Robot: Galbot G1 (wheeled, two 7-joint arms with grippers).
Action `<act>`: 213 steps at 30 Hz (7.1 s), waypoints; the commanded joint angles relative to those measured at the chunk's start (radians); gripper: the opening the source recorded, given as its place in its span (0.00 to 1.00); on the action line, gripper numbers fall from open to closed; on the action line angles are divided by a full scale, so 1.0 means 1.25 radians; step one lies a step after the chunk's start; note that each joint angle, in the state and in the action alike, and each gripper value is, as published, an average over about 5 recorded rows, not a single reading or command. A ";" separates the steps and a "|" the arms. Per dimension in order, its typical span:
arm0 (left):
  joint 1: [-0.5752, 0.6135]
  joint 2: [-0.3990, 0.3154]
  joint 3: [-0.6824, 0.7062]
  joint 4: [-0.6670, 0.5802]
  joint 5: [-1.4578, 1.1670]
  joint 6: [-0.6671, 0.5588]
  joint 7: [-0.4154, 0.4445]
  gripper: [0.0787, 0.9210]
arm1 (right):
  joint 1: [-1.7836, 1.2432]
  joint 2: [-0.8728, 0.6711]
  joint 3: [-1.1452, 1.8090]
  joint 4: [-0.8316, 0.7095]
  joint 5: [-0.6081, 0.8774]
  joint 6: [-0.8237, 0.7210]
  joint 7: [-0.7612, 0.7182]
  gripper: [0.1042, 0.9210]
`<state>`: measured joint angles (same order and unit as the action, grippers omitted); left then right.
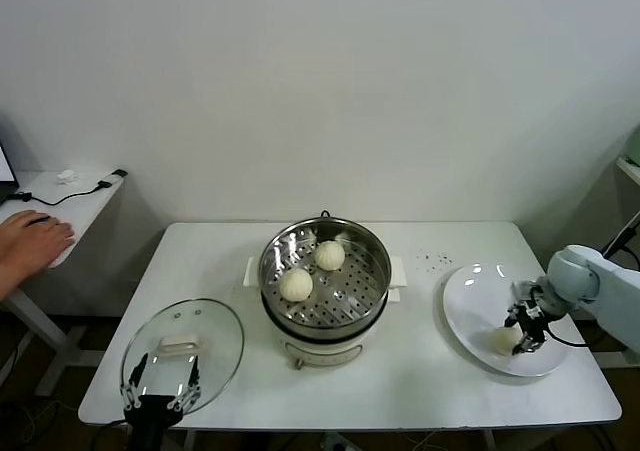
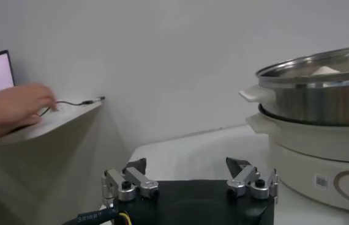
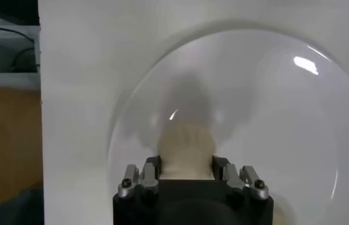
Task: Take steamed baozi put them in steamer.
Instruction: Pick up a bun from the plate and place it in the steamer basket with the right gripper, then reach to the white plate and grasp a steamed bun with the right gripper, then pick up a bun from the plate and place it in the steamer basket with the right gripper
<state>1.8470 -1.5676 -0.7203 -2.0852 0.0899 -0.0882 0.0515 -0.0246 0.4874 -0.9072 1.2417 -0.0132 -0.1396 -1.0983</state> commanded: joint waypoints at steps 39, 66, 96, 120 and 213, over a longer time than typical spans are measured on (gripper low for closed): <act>0.019 -0.003 0.004 -0.006 0.001 -0.001 0.000 0.88 | 0.395 0.583 -0.260 0.179 -0.225 0.586 -0.094 0.58; 0.005 -0.006 0.007 0.015 0.004 0.000 -0.005 0.88 | 0.363 0.580 -0.261 0.173 -0.200 0.580 -0.092 0.73; 0.009 -0.001 0.018 -0.013 0.003 -0.003 0.000 0.88 | 0.506 -0.005 -0.337 0.084 0.255 -0.073 0.096 0.88; 0.013 -0.008 0.016 -0.010 0.032 0.008 -0.006 0.88 | -0.103 0.104 0.315 -0.410 -0.199 0.212 -0.081 0.88; 0.011 0.022 0.108 -0.006 0.033 -0.034 -0.008 0.88 | 0.671 0.563 -0.670 0.020 0.779 -0.204 0.158 0.59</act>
<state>1.8602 -1.5430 -0.5812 -2.0930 0.1408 -0.1239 0.0399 0.7911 1.0929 -1.6092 1.1919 0.8403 -0.3137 -1.0302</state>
